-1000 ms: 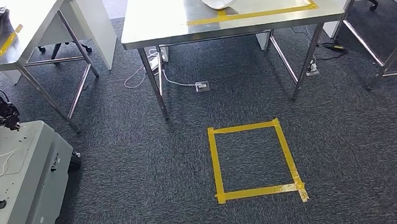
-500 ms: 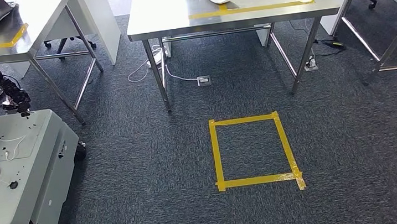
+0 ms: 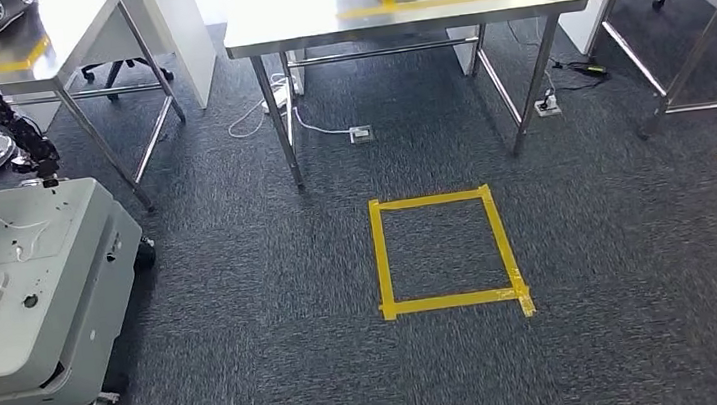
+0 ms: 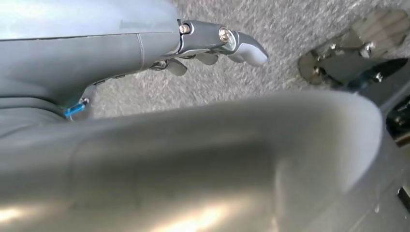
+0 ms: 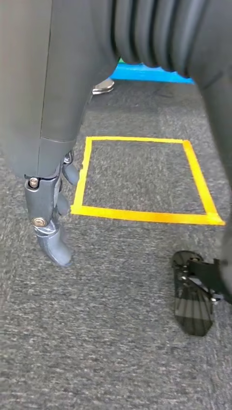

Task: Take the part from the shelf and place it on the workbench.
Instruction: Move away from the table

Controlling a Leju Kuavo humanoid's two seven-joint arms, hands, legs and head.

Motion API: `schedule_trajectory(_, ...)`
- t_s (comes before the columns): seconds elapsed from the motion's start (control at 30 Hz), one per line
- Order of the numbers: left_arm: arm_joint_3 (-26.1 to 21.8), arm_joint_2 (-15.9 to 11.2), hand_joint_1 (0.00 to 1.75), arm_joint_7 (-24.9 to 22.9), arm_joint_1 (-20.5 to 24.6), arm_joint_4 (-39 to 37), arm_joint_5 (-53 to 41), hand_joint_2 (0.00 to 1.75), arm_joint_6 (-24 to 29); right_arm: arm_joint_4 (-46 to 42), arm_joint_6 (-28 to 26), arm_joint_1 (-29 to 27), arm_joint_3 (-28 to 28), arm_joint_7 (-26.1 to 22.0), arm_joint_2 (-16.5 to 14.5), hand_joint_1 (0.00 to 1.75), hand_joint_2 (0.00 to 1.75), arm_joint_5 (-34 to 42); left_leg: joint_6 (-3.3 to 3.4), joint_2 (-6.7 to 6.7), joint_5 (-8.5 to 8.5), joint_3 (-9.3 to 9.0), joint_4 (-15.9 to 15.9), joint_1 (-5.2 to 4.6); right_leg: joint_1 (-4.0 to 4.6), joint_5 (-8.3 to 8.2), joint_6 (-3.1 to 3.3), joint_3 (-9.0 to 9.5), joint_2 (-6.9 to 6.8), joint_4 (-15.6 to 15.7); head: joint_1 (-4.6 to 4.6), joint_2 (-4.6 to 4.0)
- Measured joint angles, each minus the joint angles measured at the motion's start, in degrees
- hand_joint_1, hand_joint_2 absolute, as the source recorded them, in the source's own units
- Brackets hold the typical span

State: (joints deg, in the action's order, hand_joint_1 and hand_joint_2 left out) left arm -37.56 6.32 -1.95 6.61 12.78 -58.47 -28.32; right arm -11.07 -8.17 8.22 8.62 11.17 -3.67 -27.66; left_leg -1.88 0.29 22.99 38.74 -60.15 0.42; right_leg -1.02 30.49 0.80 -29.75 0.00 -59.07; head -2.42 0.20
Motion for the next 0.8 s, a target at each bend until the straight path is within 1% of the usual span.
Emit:
schedule_trajectory(0.03,0.0,0.0,0.0,-0.1,-0.1,0.0,0.0,0.0,0.0,0.0,0.0,0.1,0.0,0.0,0.0,0.0,0.0,0.0,-0.24,-0.07,2.35,0.66,-1.8,0.09,-0.02,-0.69,0.48,-0.67,-0.13,0.1,-0.03,0.0)
schedule_trajectory(0.07,0.0,0.0,0.0,-0.1,-0.2,0.0,0.0,0.0,0.0,0.0,0.0,0.1,0.0,0.0,0.0,0.0,0.0,-0.1,-0.43,-0.12,5.47,1.47,-4.8,0.12,0.02,-1.34,0.77,-1.47,-0.28,0.1,-0.07,0.0)
schedule_trajectory(0.1,0.0,0.0,0.0,-0.1,-0.2,0.0,0.1,0.0,0.0,0.0,0.1,0.2,-0.1,0.1,0.0,0.0,0.0,-0.2,-0.58,-0.13,8.21,2.25,-8.3,0.14,0.12,-1.98,0.93,-2.3,-0.41,0.1,-0.09,0.0)
schedule_trajectory(0.13,-0.1,0.0,0.0,0.1,-0.2,0.0,0.2,0.0,0.0,0.0,0.2,0.1,-0.1,0.2,0.0,0.0,0.0,-0.5,-0.68,-0.14,9.77,2.77,-11.8,0.14,0.24,-2.61,0.98,-3.19,-0.65,0.1,-0.12,0.0)
schedule_trajectory(0.17,-0.1,0.0,0.0,0.2,-0.1,0.0,0.2,0.0,0.0,0.0,0.4,0.1,-0.3,0.4,0.0,0.0,0.0,-0.8,-0.7,-0.14,9.86,2.85,-14.5,0.13,0.37,-3.24,0.99,-4.08,-1.0,0.1,-0.12,0.0)
schedule_trajectory(0.2,-0.1,0.0,0.0,0.3,-0.1,0.0,0.3,0.0,0.0,0.0,0.6,0.1,-0.4,0.5,0.0,0.0,0.0,-1.2,-0.62,-0.11,8.68,2.2,-15.5,0.13,0.48,-3.86,0.95,-4.96,-1.41,0.0,-0.13,0.0)
schedule_trajectory(0.23,-0.1,0.0,0.0,0.4,-0.1,-0.1,0.3,0.0,0.0,0.0,0.8,0.1,-0.6,0.6,0.0,0.0,0.0,-1.4,-0.41,0.03,7.02,0.6,-14.6,0.11,0.59,-4.45,0.88,-5.78,-1.9,0.0,-0.13,0.0)
schedule_trajectory(0.27,-0.1,0.0,0.0,0.4,0.1,0.0,0.3,0.0,0.0,0.0,0.9,0.1,-0.7,0.5,0.0,0.0,0.0,-1.5,-0.07,0.63,5.83,-2.06,-11.8,0.02,0.68,-5.0,0.76,-6.36,-2.41,-0.1,-0.14,0.0)
schedule_trajectory(0.3,-0.1,0.0,0.0,0.5,0.3,0.0,0.2,0.0,0.0,0.0,1.0,0.1,-0.8,0.4,0.0,0.0,0.0,-1.5,0.32,1.72,6.0,-5.39,-7.5,-0.24,0.76,-5.46,0.56,-6.77,-2.97,-0.1,-0.15,0.0)
schedule_trajectory(0.33,-0.1,0.0,0.0,0.6,0.5,0.0,0.2,0.0,0.0,0.0,1.1,0.0,-0.8,0.3,0.0,0.0,0.0,-1.5,0.75,2.72,6.92,-8.47,-3.3,-0.58,0.79,-5.81,0.31,-6.94,-3.56,-0.2,-0.15,0.0)
schedule_trajectory(0.37,-0.1,0.1,0.0,0.7,0.8,0.1,0.2,0.0,0.0,0.0,1.1,0.0,-0.9,0.2,0.0,0.0,0.0,-1.6,1.18,3.48,8.02,-10.52,0.0,-0.91,0.75,-6.14,-0.02,-6.88,-4.2,-0.2,-0.16,0.0)
schedule_trajectory(0.4,-0.1,0.1,0.0,0.8,1.0,0.1,0.2,0.0,0.0,0.0,1.2,0.0,-0.9,0.2,0.0,0.0,0.0,-1.6,1.59,3.61,8.83,-11.42,1.9,-1.24,0.64,-6.47,-0.38,-6.78,-4.87,0.0,-0.22,0.0)
schedule_trajectory(0.43,-0.1,0.1,0.0,0.8,1.1,0.1,0.2,0.0,0.0,0.0,1.3,0.0,-1.0,0.2,0.0,0.0,0.0,-1.6,2.08,3.1,8.67,-11.4,2.5,-1.39,0.53,-6.8,-0.78,-6.6,-5.51,0.1,-0.3,0.0)
schedule_trajectory(0.47,-0.1,0.1,0.0,0.8,1.1,0.1,0.2,0.0,0.0,0.0,1.4,0.1,-1.0,0.1,-0.1,0.0,0.0,-1.6,2.54,2.59,8.15,-11.11,2.8,-1.36,0.36,-6.92,-1.22,-6.5,-5.48,0.1,-0.36,0.0)
schedule_trajectory(0.5,-0.1,0.1,0.0,0.8,0.9,0.1,0.2,0.0,0.0,0.0,1.4,0.1,-1.0,0.1,-0.1,0.0,0.0,-1.7,3.01,2.09,7.61,-10.89,3.0,-1.29,0.26,-6.38,-1.59,-6.69,-4.75,-0.5,-0.42,0.0)
schedule_trajectory(0.53,-0.1,0.1,0.0,0.8,0.8,0.1,0.2,0.0,0.0,0.0,1.4,0.0,-1.1,0.1,-0.2,0.0,0.0,-1.7,3.44,1.61,7.03,-10.54,3.2,-1.15,0.2,-4.93,-1.91,-7.35,-3.54,-2.2,-0.39,0.0)
schedule_trajectory(0.57,-0.1,0.1,0.0,0.7,0.7,0.1,0.1,0.0,0.0,0.0,1.4,-0.1,-1.1,0.0,-0.1,0.0,0.0,-1.7,3.73,1.14,6.52,-10.05,3.2,-1.03,0.14,-2.74,-2.13,-8.47,-2.07,-5.1,-0.36,0.0)
schedule_trajectory(0.6,-0.1,0.1,0.0,0.6,0.6,0.1,0.0,0.0,0.0,0.0,1.4,-0.3,-1.1,-0.1,-0.1,0.0,0.0,-1.7,3.93,0.52,6.09,-9.42,3.1,-1.02,0.17,-0.23,-2.25,-9.91,-1.06,-8.9,-0.33,0.0)
schedule_trajectory(0.63,-0.1,0.2,0.0,0.5,0.5,0.1,-0.1,0.0,0.0,0.0,1.3,-0.5,-1.1,-0.3,0.0,0.0,0.0,-1.7,4.01,-0.13,5.67,-8.85,2.9,-1.04,0.2,1.85,-2.31,-11.22,-0.56,-12.7,-0.3,0.0)
schedule_trajectory(0.67,-0.1,0.3,0.0,0.3,0.3,0.1,-0.2,0.0,0.0,0.0,1.3,-0.6,-1.1,-0.6,0.1,0.0,0.0,-1.7,3.99,-0.83,5.3,-8.33,2.7,-1.05,0.25,2.95,-2.32,-11.83,-0.36,-15.2,-0.29,0.0)
schedule_trajectory(0.7,-0.1,0.3,0.0,0.2,0.1,0.0,-0.3,0.0,0.0,0.0,1.2,-0.7,-1.1,-0.9,0.1,0.0,0.0,-1.7,3.91,-1.55,4.96,-7.86,2.5,-1.06,0.3,2.92,-2.25,-11.36,-0.23,-15.5,-0.27,0.0)
schedule_trajectory(0.73,-0.1,0.3,0.0,0.1,-0.2,0.0,-0.5,0.0,0.0,0.0,1.0,-0.7,-1.1,-1.2,0.2,0.0,0.0,-1.7,3.8,-2.25,4.69,-7.45,2.2,-1.05,0.32,1.82,-2.11,-9.66,-0.01,-13.4,-0.27,0.0)
schedule_trajectory(0.77,-0.1,0.4,0.0,0.1,-0.4,0.0,-0.6,0.0,0.0,0.0,0.9,-0.7,-1.1,-1.4,0.3,0.0,0.0,-1.8,3.67,-2.92,4.48,-7.05,2.0,-1.03,0.34,0.2,-1.88,-7.03,0.62,-9.5,-0.27,0.0)
schedule_trajectory(0.8,-0.1,0.4,0.0,0.1,-0.5,0.0,-0.8,0.0,0.0,0.0,0.8,-0.7,-1.1,-1.5,0.4,0.0,0.0,-1.9,3.52,-3.48,4.32,-6.71,1.7,-1.0,0.34,-0.95,-1.59,-4.47,1.71,-5.3,-0.28,0.0)
